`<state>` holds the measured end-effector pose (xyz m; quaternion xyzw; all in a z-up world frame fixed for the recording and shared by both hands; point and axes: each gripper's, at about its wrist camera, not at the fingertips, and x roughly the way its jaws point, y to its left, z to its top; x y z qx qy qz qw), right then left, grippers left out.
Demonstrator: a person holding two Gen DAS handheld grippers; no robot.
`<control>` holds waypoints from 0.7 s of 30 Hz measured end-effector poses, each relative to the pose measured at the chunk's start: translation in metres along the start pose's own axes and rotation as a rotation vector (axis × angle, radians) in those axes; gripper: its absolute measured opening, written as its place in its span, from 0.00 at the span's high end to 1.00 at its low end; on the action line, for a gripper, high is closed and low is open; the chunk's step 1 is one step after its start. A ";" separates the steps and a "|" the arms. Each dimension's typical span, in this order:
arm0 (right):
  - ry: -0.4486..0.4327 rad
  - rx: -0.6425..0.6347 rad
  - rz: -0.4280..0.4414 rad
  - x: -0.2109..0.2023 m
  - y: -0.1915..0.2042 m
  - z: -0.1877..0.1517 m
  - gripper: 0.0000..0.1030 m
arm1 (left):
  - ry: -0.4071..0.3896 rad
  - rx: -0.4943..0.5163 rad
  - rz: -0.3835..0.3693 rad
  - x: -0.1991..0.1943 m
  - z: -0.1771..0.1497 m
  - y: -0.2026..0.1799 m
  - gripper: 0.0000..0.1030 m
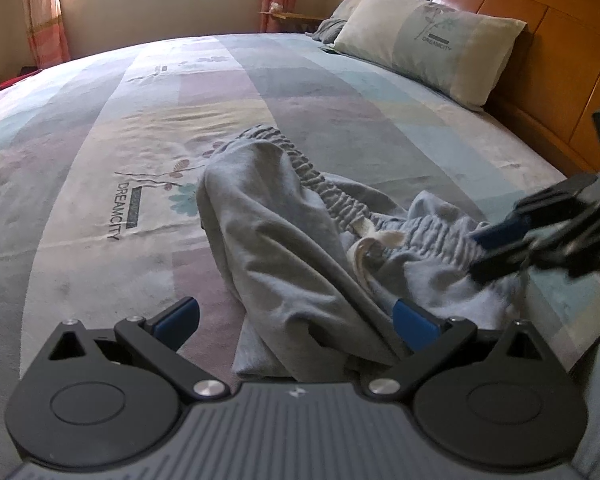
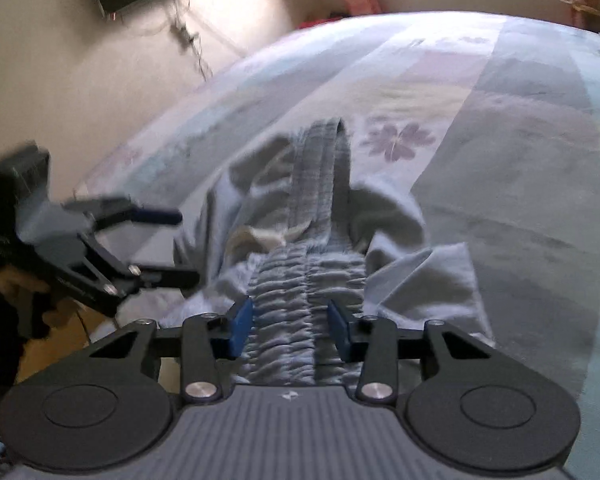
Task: Fold clothes
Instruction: 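Close the right gripper on the elastic waistband and lift it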
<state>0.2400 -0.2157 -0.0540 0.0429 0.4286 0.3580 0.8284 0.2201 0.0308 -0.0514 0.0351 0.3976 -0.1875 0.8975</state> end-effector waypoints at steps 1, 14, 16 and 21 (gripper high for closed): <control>0.007 -0.008 0.009 0.003 0.003 -0.002 0.69 | 0.000 0.004 0.000 -0.001 0.000 0.000 0.01; -0.042 0.171 -0.168 -0.018 -0.038 -0.017 0.88 | -0.057 0.022 -0.081 0.001 0.021 -0.017 0.01; -0.038 0.223 -0.140 -0.015 -0.046 -0.023 0.84 | -0.053 0.028 -0.108 0.009 0.025 -0.025 0.01; -0.118 0.220 -0.085 -0.035 -0.049 -0.012 0.69 | -0.013 0.045 -0.108 0.034 0.028 -0.034 0.01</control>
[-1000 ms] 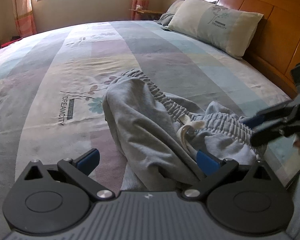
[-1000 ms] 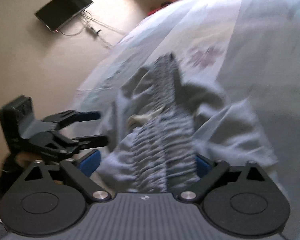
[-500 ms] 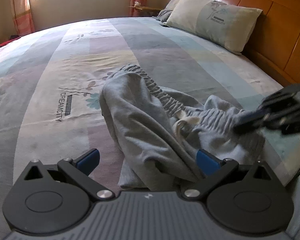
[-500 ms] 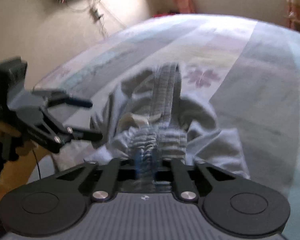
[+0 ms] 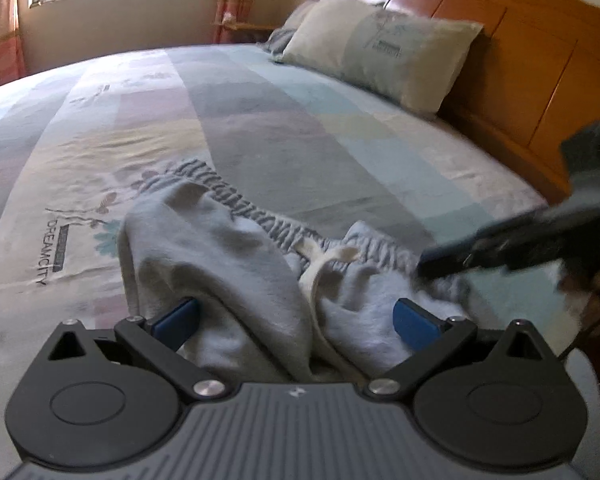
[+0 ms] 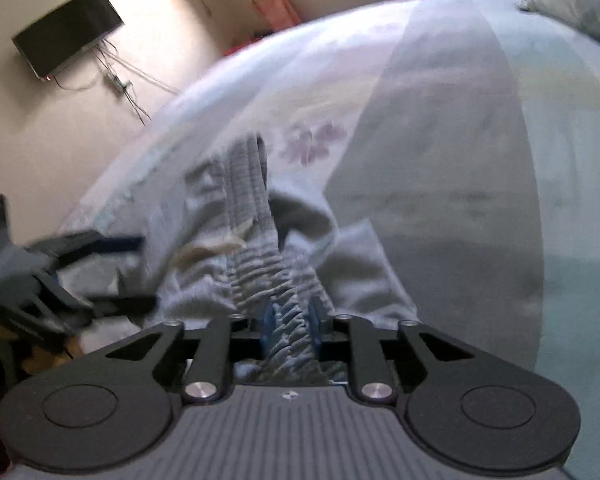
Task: Fold clothes
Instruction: 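Close the right gripper on the elastic waistband and lift it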
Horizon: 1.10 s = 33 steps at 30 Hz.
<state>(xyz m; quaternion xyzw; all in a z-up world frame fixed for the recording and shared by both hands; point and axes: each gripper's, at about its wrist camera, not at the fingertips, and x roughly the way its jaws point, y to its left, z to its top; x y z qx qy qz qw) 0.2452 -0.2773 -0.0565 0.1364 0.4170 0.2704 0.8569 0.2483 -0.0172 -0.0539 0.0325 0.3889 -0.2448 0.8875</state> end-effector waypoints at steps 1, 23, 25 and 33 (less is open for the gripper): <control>-0.005 -0.004 0.015 -0.001 -0.001 0.004 0.63 | 0.014 -0.006 0.015 0.005 -0.001 0.002 0.01; 0.235 0.043 0.399 0.096 -0.006 0.061 0.30 | 0.024 -0.156 -0.023 0.009 -0.033 0.063 0.01; 0.232 0.030 0.425 0.097 -0.002 0.067 0.30 | 0.002 -0.140 -0.019 0.000 -0.034 0.061 0.01; 0.377 0.065 0.334 0.134 -0.006 0.058 0.32 | -0.032 -0.119 0.020 -0.020 -0.033 0.058 0.01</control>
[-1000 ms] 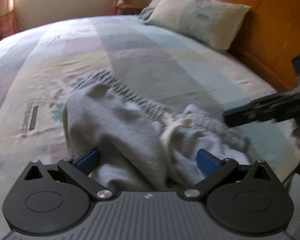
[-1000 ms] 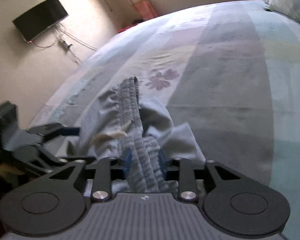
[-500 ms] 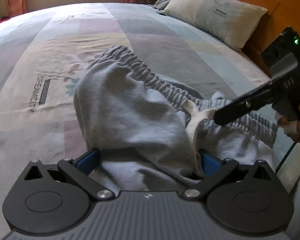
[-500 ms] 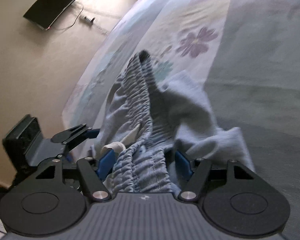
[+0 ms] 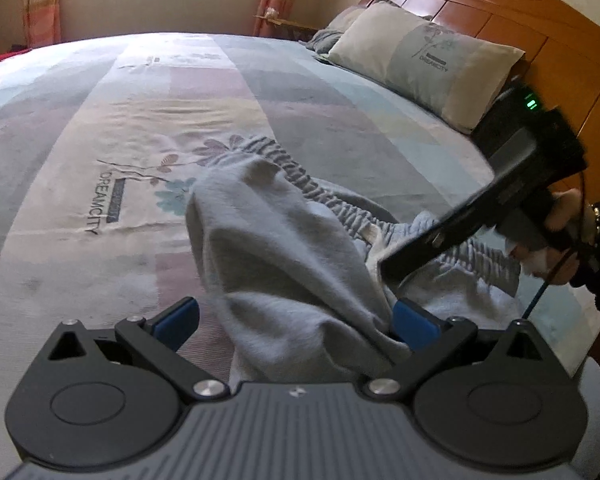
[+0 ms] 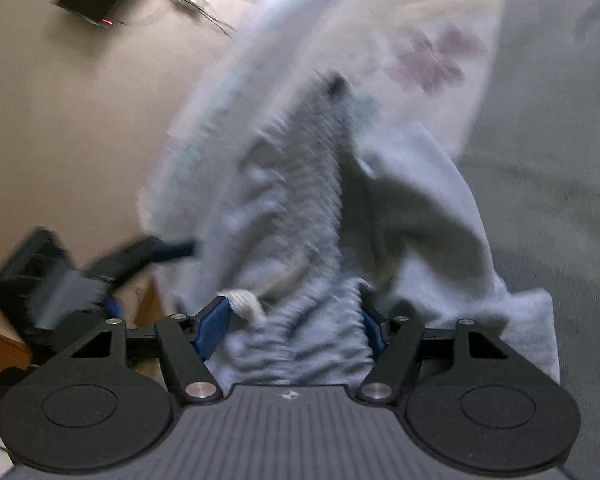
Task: Fold clothes
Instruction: 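Close the right gripper on the elastic waistband and lift it, then pull the waistband with the right gripper across the bed, spreading the sweatpants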
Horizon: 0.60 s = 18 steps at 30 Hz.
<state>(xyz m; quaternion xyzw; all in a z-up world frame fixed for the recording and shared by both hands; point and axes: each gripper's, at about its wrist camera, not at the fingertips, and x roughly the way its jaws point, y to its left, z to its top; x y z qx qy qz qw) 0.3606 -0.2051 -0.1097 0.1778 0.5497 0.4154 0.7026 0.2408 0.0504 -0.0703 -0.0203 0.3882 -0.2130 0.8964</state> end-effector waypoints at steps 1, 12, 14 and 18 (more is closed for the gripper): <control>0.009 0.009 -0.016 0.003 -0.002 0.000 0.34 | 0.000 0.002 0.006 -0.002 0.000 -0.001 0.01; -0.082 -0.146 -0.203 -0.037 0.056 -0.010 0.68 | -0.007 0.051 0.009 -0.016 0.000 -0.015 0.01; -0.112 -0.142 -0.230 -0.047 0.056 -0.013 0.68 | -0.012 0.063 0.007 -0.018 0.002 -0.020 0.01; -0.175 -0.113 -0.299 -0.072 0.048 -0.020 0.71 | -0.017 0.085 0.006 -0.021 0.006 -0.032 0.01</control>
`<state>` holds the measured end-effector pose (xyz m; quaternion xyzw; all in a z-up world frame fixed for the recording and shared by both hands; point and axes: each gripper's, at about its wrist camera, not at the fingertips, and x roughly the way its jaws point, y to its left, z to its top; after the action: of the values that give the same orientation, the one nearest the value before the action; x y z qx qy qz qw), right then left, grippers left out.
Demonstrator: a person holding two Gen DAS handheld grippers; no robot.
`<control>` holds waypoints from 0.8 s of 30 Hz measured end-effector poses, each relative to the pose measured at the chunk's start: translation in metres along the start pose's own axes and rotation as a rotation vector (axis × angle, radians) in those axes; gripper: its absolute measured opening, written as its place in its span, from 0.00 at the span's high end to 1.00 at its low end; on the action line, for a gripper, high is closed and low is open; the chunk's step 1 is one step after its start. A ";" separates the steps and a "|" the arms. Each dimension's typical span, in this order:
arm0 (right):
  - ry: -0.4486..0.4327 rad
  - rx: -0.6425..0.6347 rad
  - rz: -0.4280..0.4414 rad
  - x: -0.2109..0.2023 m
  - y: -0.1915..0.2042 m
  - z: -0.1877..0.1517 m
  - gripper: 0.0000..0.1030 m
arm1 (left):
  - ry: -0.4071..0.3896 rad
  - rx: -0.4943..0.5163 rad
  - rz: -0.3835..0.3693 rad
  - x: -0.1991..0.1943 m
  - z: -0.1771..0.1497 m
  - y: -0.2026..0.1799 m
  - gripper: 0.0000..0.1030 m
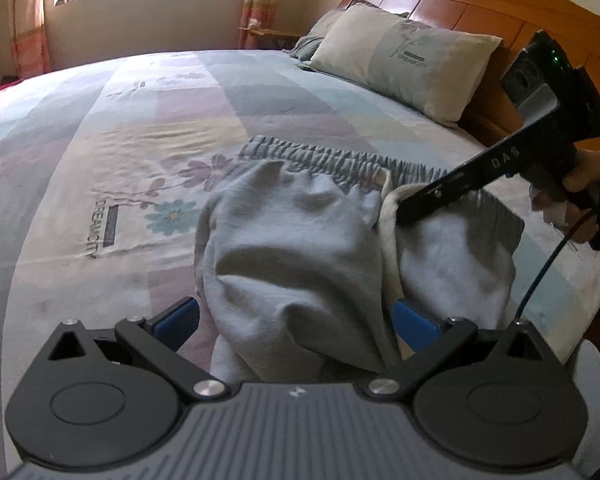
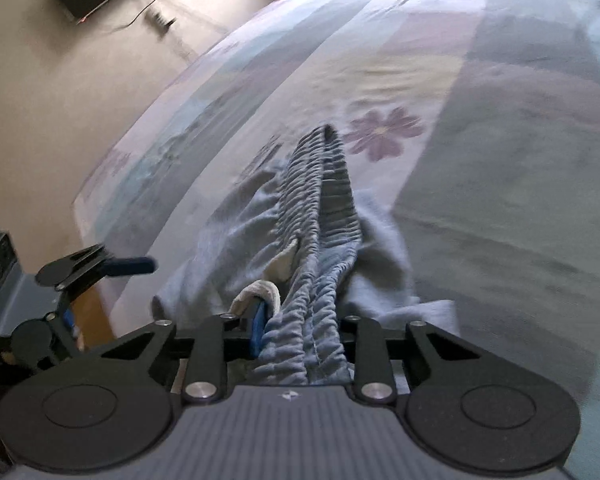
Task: Fold clothes
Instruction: 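Pull the waistband with the right gripper across the bed, spreading the sweatpants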
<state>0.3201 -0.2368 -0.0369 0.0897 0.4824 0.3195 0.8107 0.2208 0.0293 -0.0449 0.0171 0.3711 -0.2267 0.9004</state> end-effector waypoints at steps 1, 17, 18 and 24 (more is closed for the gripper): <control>-0.016 0.005 -0.026 -0.006 -0.004 -0.002 0.72 | 0.000 0.001 -0.004 0.000 0.001 -0.002 0.01; -0.114 0.215 -0.410 -0.080 -0.112 -0.042 0.76 | 0.017 0.098 -0.067 0.020 0.021 -0.049 0.01; -0.116 0.222 -0.460 -0.083 -0.118 -0.048 0.76 | 0.020 0.100 -0.067 0.021 0.021 -0.050 0.01; -0.093 0.373 -0.594 -0.103 -0.163 -0.086 0.76 | 0.036 0.093 -0.066 0.026 0.019 -0.050 0.01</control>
<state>0.2847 -0.4402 -0.0806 0.1065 0.5001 -0.0282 0.8589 0.2281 -0.0300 -0.0418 0.0506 0.3769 -0.2730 0.8837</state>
